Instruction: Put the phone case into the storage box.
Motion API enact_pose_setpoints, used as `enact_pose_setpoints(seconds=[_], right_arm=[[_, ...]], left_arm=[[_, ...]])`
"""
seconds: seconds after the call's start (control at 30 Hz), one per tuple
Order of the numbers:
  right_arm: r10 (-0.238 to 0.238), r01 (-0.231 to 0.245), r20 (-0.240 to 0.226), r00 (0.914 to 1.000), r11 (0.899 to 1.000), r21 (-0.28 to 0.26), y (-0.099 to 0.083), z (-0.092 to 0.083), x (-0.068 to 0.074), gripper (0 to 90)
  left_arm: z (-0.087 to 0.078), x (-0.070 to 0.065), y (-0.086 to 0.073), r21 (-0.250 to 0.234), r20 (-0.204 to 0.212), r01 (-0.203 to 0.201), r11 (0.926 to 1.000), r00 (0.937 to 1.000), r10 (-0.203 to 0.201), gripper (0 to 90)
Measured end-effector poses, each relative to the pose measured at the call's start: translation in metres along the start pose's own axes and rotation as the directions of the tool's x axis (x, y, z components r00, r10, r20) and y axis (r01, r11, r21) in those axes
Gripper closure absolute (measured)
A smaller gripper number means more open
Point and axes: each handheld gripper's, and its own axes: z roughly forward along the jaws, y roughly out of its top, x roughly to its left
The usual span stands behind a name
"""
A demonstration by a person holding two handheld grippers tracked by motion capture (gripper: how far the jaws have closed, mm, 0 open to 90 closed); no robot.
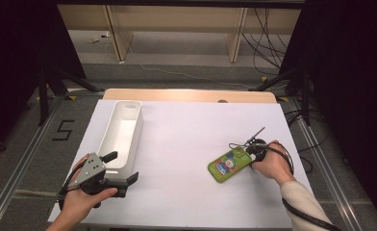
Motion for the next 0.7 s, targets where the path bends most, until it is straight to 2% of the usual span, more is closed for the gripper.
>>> enact_pose_setpoints(seconds=[0.4, 0.57, 0.6, 0.7], right_arm=[[0.0, 0.0, 0.016, 0.9999, 1.0, -0.006, 0.02, 0.008, -0.005, 90.0], [0.018, -0.018, 0.019, 0.9997, 1.0, -0.009, 0.026, 0.01, -0.005, 90.0], [0.003, -0.003, 0.022, 0.9998, 1.0, -0.007, 0.027, 0.01, -0.006, 90.0], [0.01, -0.01, 0.025, 0.9996, 1.0, -0.009, 0.031, 0.011, -0.006, 90.0]], left_arm=[[0.0, 0.0, 0.0, -0.001, 0.003, 0.002, 1.0, 1.0, -0.002, 0.4], [0.0, 0.0, 0.0, -0.002, 0.001, 0.003, 1.0, 1.0, -0.003, 0.4], [0.0, 0.0, 0.0, -0.002, 0.001, 0.003, 1.0, 1.0, -0.003, 0.4], [0.0, 0.0, 0.0, -0.002, 0.001, 0.003, 1.0, 1.0, -0.003, 0.4]])
